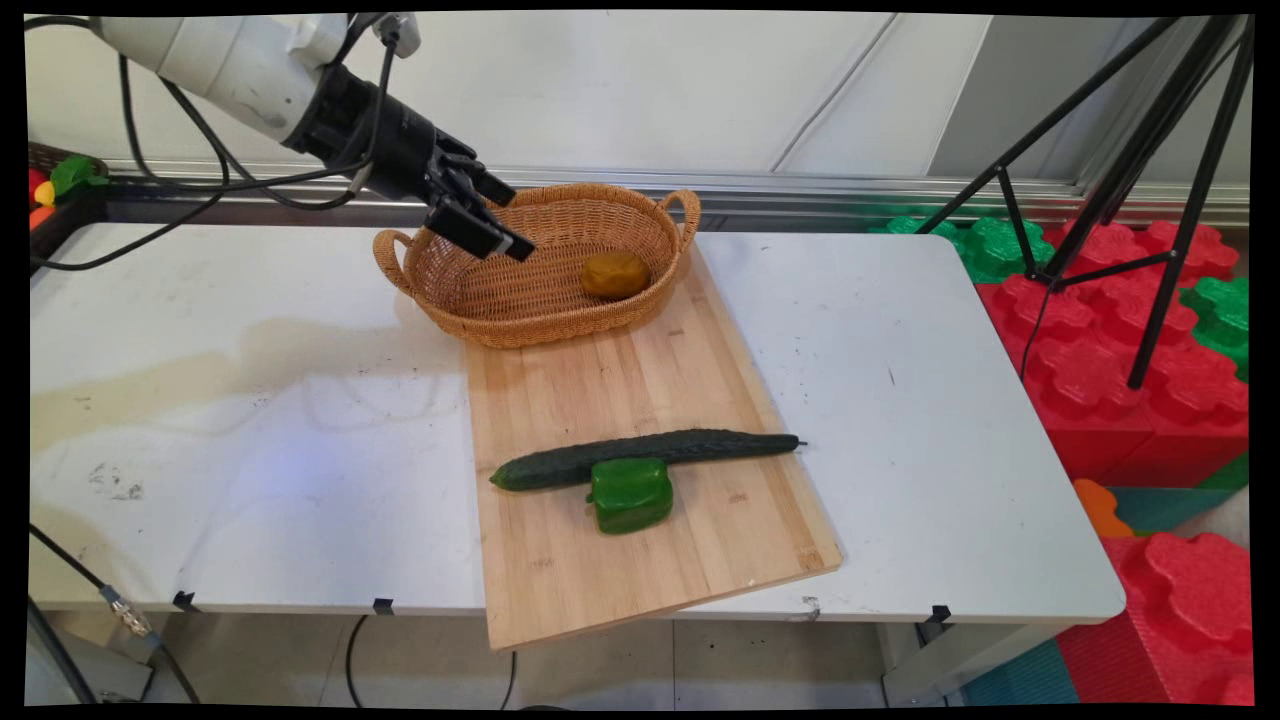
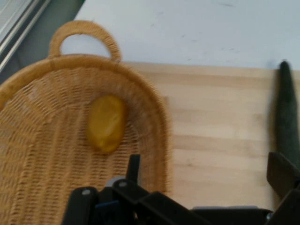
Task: Pick up the potato from the vegetable basket
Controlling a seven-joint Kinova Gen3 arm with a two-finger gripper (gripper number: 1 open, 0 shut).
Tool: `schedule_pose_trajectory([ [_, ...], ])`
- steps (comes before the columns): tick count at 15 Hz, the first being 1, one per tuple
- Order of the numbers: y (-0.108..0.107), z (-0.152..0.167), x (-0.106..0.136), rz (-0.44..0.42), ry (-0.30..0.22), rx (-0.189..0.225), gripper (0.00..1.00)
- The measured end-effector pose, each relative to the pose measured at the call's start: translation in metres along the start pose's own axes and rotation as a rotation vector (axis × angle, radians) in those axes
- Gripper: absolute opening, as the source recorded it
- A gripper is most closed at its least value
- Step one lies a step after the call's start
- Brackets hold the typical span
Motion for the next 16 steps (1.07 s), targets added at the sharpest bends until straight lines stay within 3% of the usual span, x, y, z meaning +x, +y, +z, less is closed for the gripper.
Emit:
schedule_pose_trajectory([
  [8,-0.058,0.044,-0.008,0.008,-0.055,0.056,1.00],
  [16,-0.096,0.104,-0.006,0.041,-0.079,0.042,1.00],
])
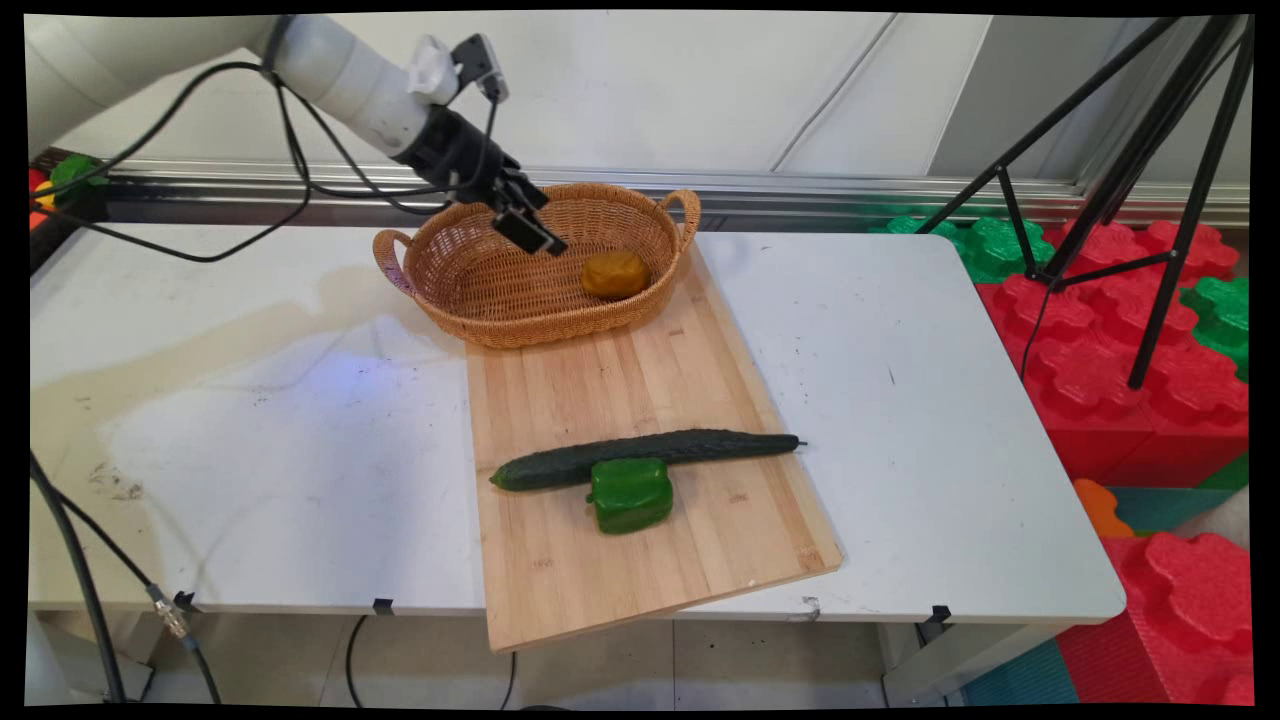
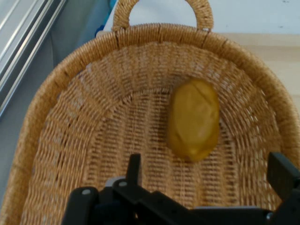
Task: Pick up the potato from the vegetable basket
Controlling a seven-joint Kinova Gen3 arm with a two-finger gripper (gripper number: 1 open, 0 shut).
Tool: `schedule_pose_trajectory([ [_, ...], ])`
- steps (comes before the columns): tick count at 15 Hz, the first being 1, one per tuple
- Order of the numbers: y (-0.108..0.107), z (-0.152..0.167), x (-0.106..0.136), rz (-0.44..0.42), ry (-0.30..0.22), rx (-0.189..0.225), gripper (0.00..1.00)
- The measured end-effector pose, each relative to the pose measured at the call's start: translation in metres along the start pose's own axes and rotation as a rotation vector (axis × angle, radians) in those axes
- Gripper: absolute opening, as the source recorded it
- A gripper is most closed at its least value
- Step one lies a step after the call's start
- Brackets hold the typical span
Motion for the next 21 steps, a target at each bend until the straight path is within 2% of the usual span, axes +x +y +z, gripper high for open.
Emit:
schedule_pose_trajectory([
  [10,-0.020,0.071,0.012,0.023,-0.024,-0.063,1.00],
  [21,-0.026,0.112,0.013,0.022,-0.058,-0.108,1.00],
])
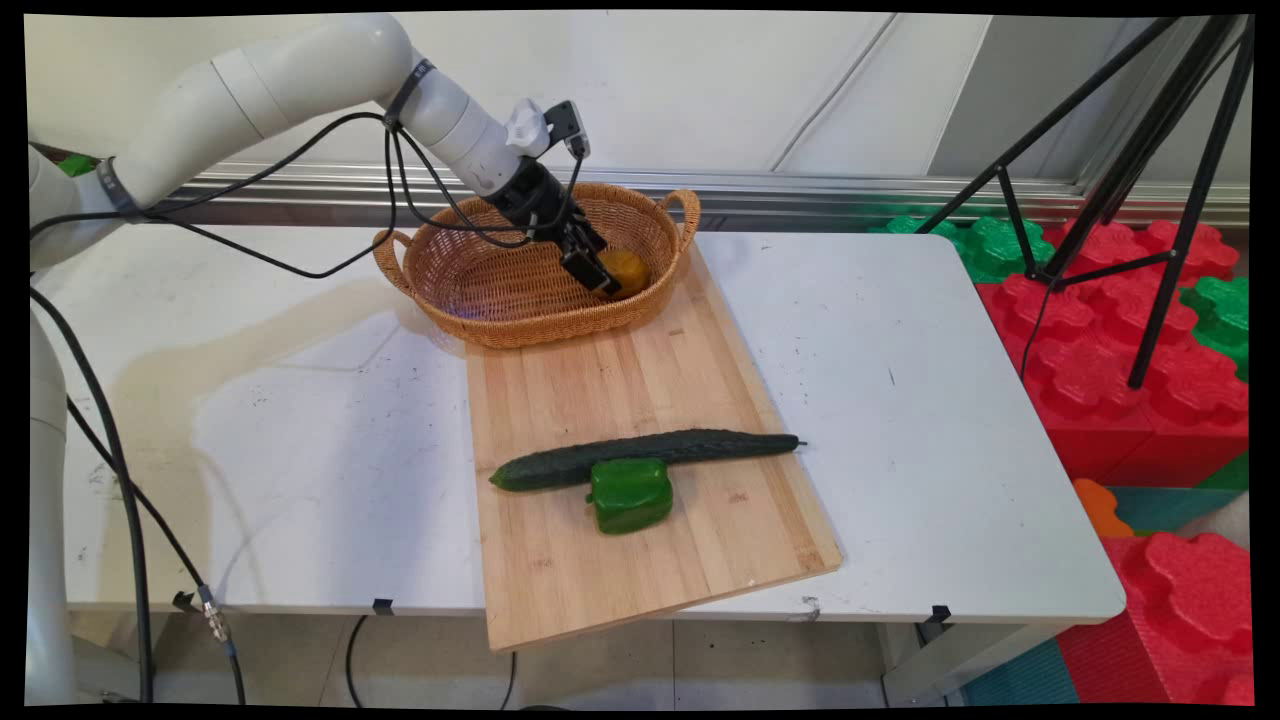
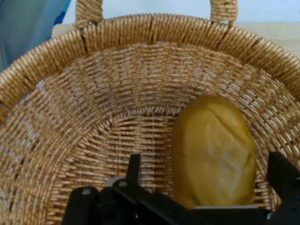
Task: Pick up the potato from the vegetable basket
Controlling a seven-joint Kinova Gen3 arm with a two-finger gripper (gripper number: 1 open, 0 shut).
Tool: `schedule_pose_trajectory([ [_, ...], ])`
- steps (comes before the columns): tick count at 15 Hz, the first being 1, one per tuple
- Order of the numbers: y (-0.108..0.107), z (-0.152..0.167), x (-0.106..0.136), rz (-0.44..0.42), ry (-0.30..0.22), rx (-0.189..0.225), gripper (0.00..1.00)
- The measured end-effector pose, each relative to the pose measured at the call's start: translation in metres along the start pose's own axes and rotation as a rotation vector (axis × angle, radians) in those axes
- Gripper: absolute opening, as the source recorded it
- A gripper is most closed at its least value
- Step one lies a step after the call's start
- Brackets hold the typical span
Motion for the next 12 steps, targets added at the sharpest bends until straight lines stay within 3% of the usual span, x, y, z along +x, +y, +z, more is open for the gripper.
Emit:
schedule_pose_trajectory([
  [9,0.001,0.011,-0.002,-0.009,-0.010,-0.011,1.00],
  [10,0.000,0.012,-0.002,-0.010,-0.009,-0.010,0.00],
  [12,0.000,0.013,-0.002,-0.011,-0.009,-0.010,0.00],
])
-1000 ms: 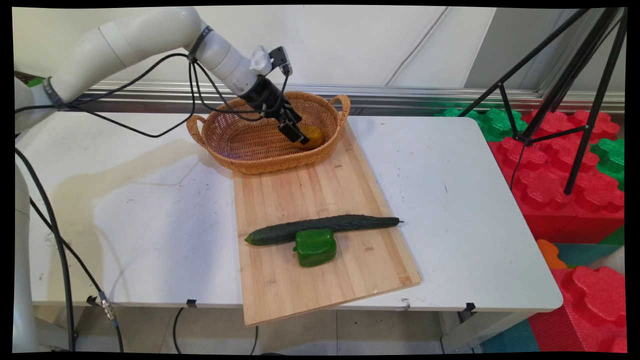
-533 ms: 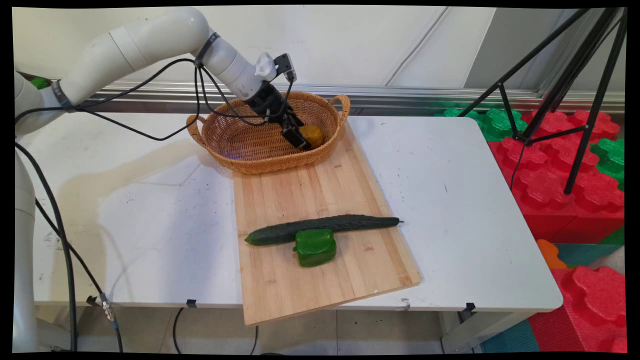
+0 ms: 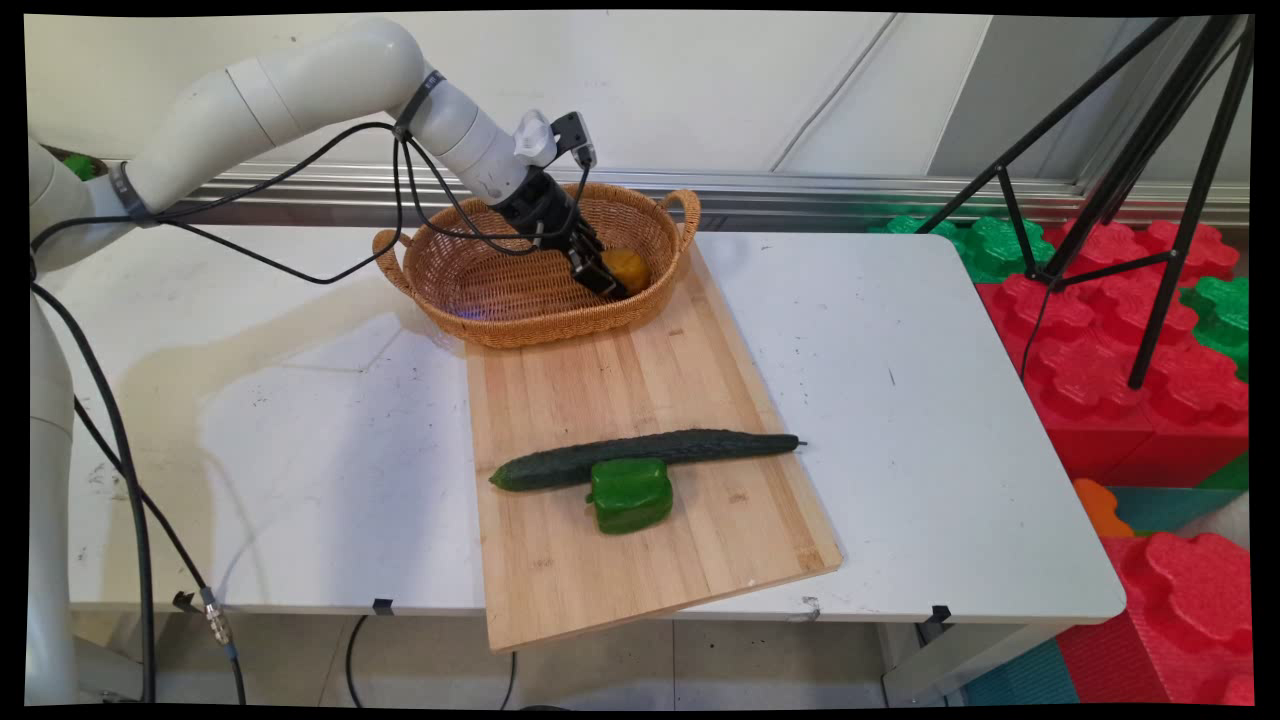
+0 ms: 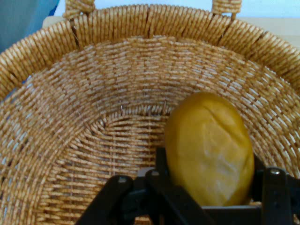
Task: Place the picked object on the cutting board
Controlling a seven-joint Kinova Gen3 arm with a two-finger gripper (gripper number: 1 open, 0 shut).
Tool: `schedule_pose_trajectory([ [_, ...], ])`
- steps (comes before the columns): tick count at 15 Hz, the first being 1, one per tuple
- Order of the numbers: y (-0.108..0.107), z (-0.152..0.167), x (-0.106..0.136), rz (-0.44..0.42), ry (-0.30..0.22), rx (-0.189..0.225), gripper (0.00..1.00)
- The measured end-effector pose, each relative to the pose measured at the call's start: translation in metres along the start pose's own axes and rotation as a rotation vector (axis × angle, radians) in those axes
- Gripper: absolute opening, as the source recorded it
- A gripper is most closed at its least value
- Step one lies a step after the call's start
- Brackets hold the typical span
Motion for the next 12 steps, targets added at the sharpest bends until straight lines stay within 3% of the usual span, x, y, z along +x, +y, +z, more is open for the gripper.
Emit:
schedule_pose_trajectory([
  [12,0.003,-0.019,0.001,-0.052,0.038,0.030,0.00],
])
